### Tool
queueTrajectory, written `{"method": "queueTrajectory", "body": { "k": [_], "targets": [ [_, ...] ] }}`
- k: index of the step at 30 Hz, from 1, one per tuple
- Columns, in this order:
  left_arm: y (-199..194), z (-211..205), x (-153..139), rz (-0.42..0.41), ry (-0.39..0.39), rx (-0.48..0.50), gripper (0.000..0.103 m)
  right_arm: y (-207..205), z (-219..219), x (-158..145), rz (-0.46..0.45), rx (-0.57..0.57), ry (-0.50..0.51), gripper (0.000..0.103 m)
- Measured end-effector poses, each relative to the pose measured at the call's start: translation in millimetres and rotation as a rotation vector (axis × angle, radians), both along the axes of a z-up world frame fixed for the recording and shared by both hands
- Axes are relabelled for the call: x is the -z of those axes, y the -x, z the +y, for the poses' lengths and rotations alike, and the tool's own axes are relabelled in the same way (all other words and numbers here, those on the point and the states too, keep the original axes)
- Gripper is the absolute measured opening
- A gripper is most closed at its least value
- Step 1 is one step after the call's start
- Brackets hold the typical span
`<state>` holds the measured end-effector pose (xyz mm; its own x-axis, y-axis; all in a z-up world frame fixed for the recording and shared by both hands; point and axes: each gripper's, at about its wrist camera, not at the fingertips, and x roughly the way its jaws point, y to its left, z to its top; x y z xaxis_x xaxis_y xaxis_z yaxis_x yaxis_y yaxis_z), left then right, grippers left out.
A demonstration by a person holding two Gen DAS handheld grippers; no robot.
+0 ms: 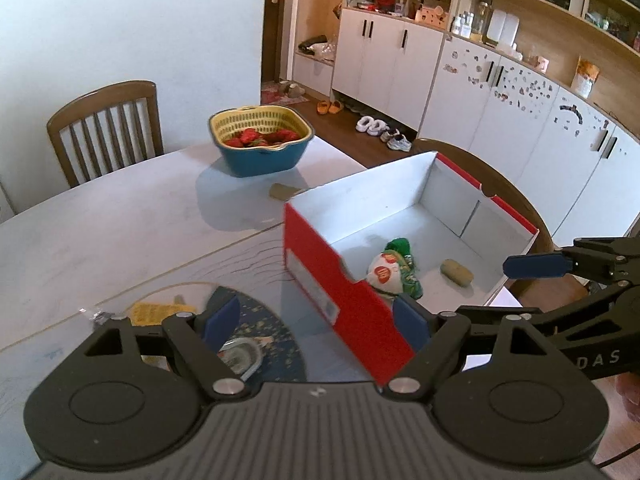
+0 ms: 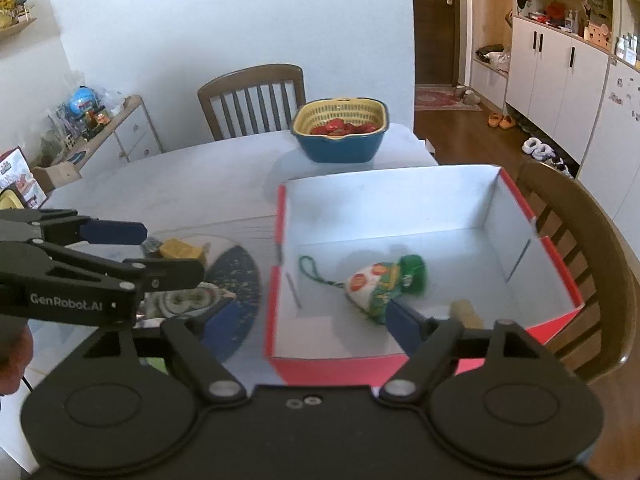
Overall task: Organize objects
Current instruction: 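Open both tools, releasing pouch and cylinder in the box, then grasp the silver snack bag with the left tool while the right tool grasps the bead bracelet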
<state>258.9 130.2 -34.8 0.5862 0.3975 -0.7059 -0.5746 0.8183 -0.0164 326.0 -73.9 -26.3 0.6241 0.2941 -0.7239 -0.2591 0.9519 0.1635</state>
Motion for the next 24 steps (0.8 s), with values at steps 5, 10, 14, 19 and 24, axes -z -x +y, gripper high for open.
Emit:
{"method": "queueTrajectory", "body": {
  "k": [5, 10, 14, 19, 24],
  "targets": [
    [26.8, 5.5, -1.3, -0.019, -0.01, 0.006, 0.084, 10.7, 20.4, -2.5, -0.016, -0.004, 0.013, 0.088],
    [50.7, 17.5, -1.5, -0.033, -0.011, -0.023, 0.093, 22.4, 41.3, -2.3, -0.029, -0.019, 0.012, 0.092],
    [68.1, 26.7, -0.2, -0.032, -0.026, -0.032, 0.096, 28.7, 55.8, -0.1, -0.029, -0.024, 0.009, 0.092],
    [90.0, 37.8, 5.1, -0.06, -0.024, -0.044, 0.102, 35.6, 73.9, 10.2, -0.016, -0.039, 0.023, 0.092],
    [108.8, 50.6, 17.6, -0.049, -0.005, -0.063, 0.103, 41.7, 91.0, 26.1, 0.002, -0.057, 0.05, 0.092]
  ]
}}
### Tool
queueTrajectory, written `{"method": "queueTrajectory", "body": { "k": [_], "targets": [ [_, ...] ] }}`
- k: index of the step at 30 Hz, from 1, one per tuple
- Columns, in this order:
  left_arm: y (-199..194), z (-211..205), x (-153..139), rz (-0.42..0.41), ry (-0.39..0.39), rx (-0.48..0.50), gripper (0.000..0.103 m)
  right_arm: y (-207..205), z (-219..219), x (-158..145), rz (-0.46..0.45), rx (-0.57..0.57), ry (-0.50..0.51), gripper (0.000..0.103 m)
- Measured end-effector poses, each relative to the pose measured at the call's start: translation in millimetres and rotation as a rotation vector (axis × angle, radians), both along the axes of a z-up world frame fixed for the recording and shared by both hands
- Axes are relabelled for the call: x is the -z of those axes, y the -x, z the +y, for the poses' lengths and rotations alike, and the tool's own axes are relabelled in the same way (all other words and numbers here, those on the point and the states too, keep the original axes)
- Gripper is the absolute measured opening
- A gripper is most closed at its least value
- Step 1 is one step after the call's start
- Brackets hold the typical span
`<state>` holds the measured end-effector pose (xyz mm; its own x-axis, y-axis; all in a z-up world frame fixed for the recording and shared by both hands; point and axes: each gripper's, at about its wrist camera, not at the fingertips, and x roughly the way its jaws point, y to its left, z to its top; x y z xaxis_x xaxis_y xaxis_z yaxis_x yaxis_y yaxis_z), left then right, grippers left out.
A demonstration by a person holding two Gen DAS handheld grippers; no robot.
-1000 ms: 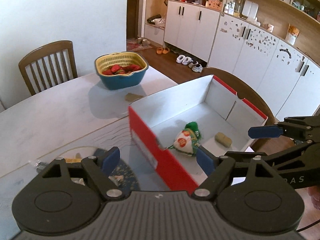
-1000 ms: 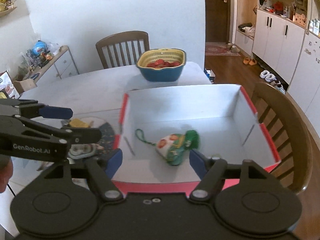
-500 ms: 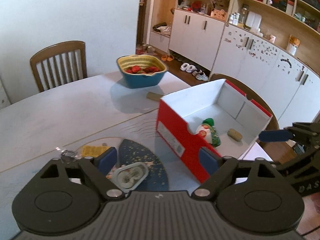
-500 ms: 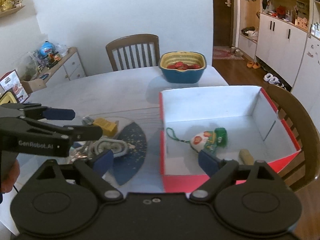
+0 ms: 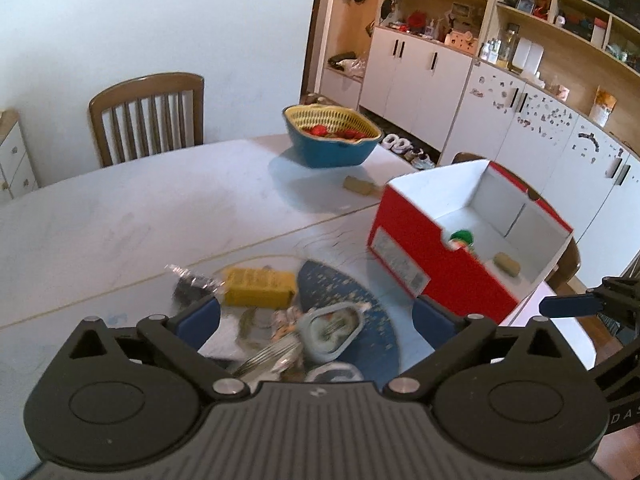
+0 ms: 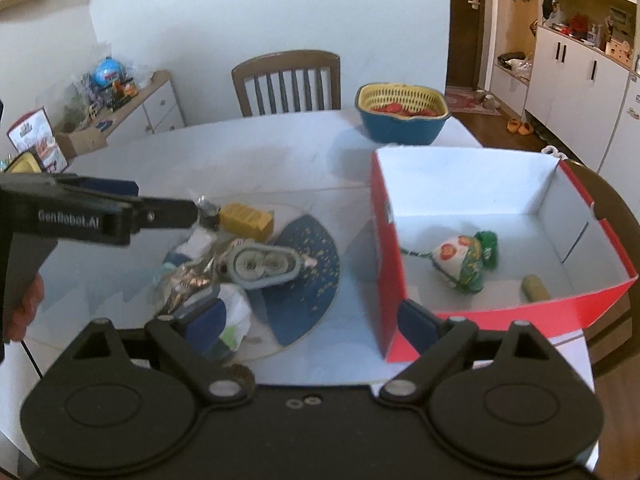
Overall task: Organize objects
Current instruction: 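Grasp the silver snack bag with the left tool while the right tool grasps the bead bracelet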
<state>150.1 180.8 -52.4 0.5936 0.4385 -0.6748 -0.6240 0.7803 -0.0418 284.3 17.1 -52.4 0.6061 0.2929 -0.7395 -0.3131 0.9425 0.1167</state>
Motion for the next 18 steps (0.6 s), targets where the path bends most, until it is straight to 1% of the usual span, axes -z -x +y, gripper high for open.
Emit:
{"method": "queueTrajectory", "body": {
  "k": [5, 10, 14, 18],
  "targets": [
    [19.6, 6.6, 18.0, 0.019, 0.013, -0.002, 0.103, 6.0, 15.7, 17.6, 0.015, -0.025, 0.037, 0.091],
    [36.1, 12.1, 36.7, 0.057, -0.009, -0.011, 0.103, 10.3, 30.5, 37.2, 0.046, -0.049, 0.063, 0.09],
    [47.4, 21.9, 51.0, 0.05, 0.038, -0.026, 0.103, 12.1, 39.8, 52.0, 0.07, -0.07, 0.085, 0.088],
    [49.7, 26.5, 65.5, 0.063, 0.051, -0.031, 0.103, 11.1, 46.1, 64.8, 0.104, -0.083, 0.092, 0.083]
  ]
}}
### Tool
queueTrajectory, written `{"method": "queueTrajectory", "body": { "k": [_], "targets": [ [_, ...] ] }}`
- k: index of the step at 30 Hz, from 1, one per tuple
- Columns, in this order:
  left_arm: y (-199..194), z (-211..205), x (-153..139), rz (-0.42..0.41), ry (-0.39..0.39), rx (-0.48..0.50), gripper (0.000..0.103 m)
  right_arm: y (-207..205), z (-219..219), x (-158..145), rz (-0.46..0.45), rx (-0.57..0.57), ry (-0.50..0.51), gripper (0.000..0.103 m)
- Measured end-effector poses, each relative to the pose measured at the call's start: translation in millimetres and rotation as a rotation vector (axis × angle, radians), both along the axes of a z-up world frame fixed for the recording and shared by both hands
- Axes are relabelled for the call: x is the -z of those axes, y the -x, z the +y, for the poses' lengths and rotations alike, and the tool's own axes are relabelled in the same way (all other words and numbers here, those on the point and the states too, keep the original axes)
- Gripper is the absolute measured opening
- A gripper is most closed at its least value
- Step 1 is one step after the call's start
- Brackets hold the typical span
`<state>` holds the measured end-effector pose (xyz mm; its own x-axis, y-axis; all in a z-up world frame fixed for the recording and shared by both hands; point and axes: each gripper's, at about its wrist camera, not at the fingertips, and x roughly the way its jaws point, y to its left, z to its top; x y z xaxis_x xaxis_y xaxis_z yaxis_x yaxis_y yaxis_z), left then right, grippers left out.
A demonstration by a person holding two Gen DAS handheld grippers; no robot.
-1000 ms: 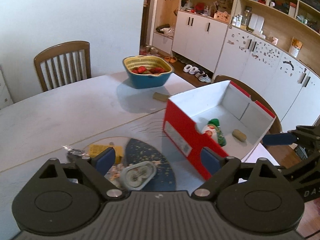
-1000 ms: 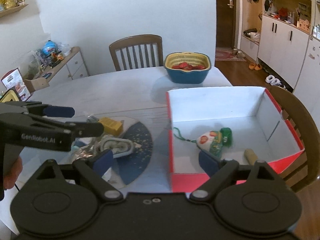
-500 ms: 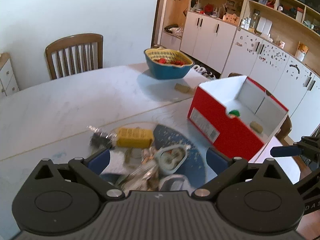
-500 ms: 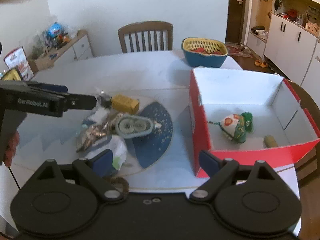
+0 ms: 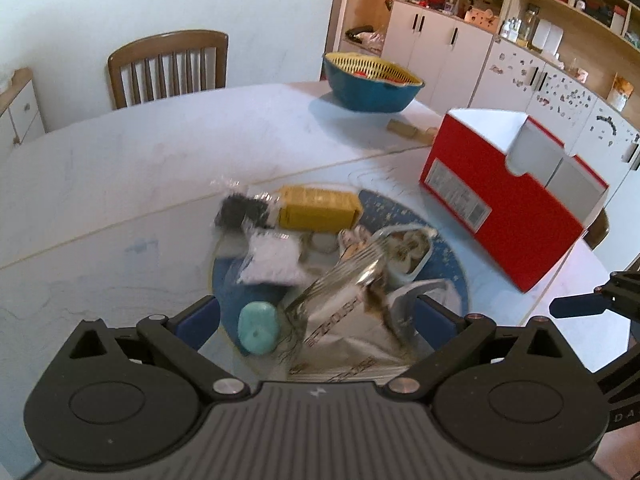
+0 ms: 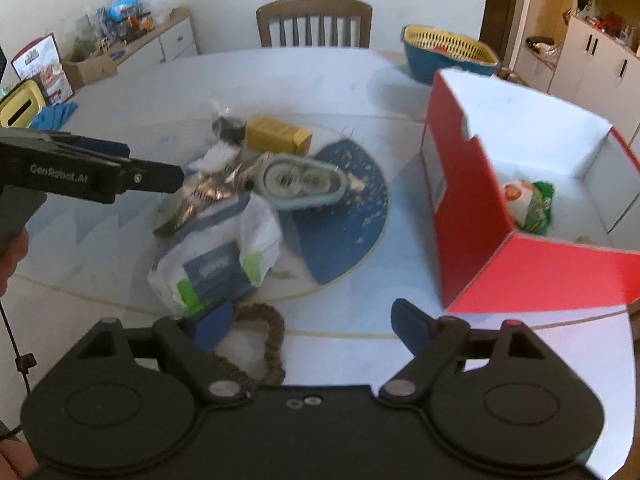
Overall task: Organize objects
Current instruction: 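Grasp the silver snack bag with the left tool while the right tool grasps the bead bracelet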
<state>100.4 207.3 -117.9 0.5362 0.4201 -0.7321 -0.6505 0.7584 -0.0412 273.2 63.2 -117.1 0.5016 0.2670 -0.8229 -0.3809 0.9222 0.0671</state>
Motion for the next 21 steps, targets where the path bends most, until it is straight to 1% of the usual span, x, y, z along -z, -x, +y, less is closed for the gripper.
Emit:
{"method": "queueTrajectory", "body": {
  "k": [4, 7, 9, 13, 15, 17, 19, 21],
  "targets": [
    [3.2, 5.1, 13.0, -0.012, 0.03, 0.015, 0.103, 0.1, 7.6, 9.1, 0.023, -0.019, 0.011, 0.079],
    [6.6, 8.5, 18.1, -0.042, 0.051, 0.011, 0.103, -0.1, 13.0, 15.1, 0.038, -0.034, 0.018, 0.076],
    [6.3, 8.4, 19.4, -0.047, 0.049, 0.01, 0.103, -0.1, 16.1, 19.0, 0.049, -0.041, 0.022, 0.075],
    [4.9, 3.2, 18.8, -0.072, 0.038, 0.043, 0.103, -0.2, 21.1, 24.1, 0.069, -0.051, 0.026, 0.069],
    [3.0, 1.2, 16.6, -0.09, 0.038, 0.059, 0.102, 0.7, 23.6, 25.6, 0.071, -0.058, 0.031, 0.064],
    [-1.8, 1.2, 17.7, -0.082, 0.048, 0.07, 0.102, 1.1, 25.9, 27.0, 0.077, -0.068, 0.036, 0.061],
    [-5.4, 3.2, 19.8, -0.084, 0.072, 0.076, 0.102, 1.1, 27.6, 28.6, 0.08, -0.074, 0.042, 0.058],
    [-7.9, 6.6, 22.0, -0.089, 0.095, 0.068, 0.101, 0.3, 28.1, 31.1, 0.086, -0.074, 0.046, 0.053]
  ]
}}
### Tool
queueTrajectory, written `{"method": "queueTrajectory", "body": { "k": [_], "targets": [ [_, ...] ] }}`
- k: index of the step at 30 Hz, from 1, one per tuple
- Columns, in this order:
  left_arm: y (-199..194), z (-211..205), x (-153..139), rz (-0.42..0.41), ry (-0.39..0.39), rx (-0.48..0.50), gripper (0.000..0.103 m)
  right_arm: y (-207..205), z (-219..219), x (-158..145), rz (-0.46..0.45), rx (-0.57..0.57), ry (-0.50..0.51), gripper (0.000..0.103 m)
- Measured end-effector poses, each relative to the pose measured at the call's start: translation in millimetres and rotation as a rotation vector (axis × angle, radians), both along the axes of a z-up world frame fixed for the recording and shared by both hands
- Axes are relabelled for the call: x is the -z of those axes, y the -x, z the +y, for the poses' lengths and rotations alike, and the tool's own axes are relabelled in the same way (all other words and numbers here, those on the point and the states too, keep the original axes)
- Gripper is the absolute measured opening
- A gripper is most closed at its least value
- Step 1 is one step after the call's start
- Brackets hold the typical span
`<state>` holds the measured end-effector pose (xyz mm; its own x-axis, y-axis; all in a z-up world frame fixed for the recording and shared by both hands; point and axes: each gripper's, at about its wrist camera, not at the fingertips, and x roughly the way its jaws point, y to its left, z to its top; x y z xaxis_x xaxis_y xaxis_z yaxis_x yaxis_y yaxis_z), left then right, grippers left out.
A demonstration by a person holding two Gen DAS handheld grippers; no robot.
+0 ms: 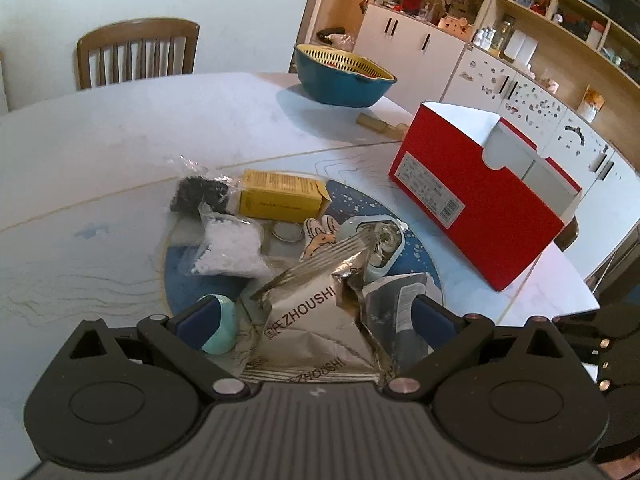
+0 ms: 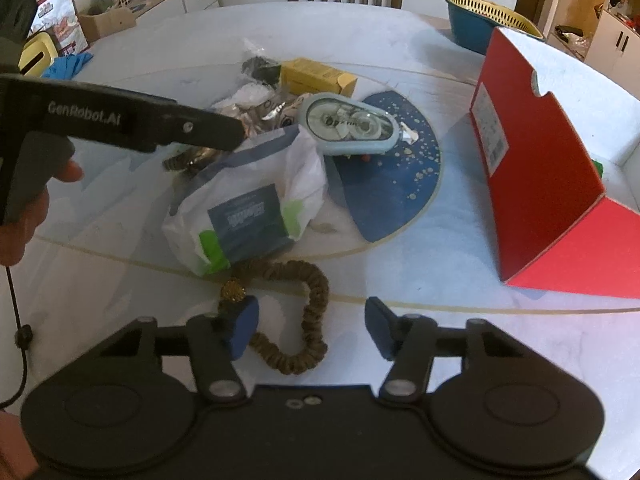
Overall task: Organize objects
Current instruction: 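Grasp the silver snack bag with the left tool while the right tool grasps the bead bracelet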
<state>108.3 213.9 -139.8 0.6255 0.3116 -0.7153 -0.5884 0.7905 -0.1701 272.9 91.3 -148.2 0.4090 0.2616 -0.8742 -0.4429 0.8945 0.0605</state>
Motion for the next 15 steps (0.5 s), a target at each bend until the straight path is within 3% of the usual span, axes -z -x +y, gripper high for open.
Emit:
{"method": "queueTrajectory", "body": {
  "k": [6, 10, 11, 15],
  "targets": [
    [-5.3, 12.0, 6.6, 0.011, 0.084, -0.035, 0.086, -3.3, 2.5, 4.4, 0.005, -0.014, 0.008, 0.035],
    [-10.0, 10.3, 10.2, 0.043, 0.089, -0.021, 0.073, -5.7, 3.7, 6.6, -0.003, -0.015, 0.017, 0.03],
    [-10.8, 9.9, 11.1, 0.051, 0.092, -0.021, 0.066, -5.8, 4.0, 6.9, -0.008, -0.017, 0.021, 0.027],
    [-13.7, 6.5, 11.0, 0.074, 0.078, -0.015, 0.062, -5.4, 4.3, 7.0, -0.02, -0.022, 0.037, 0.019]
  ]
}}
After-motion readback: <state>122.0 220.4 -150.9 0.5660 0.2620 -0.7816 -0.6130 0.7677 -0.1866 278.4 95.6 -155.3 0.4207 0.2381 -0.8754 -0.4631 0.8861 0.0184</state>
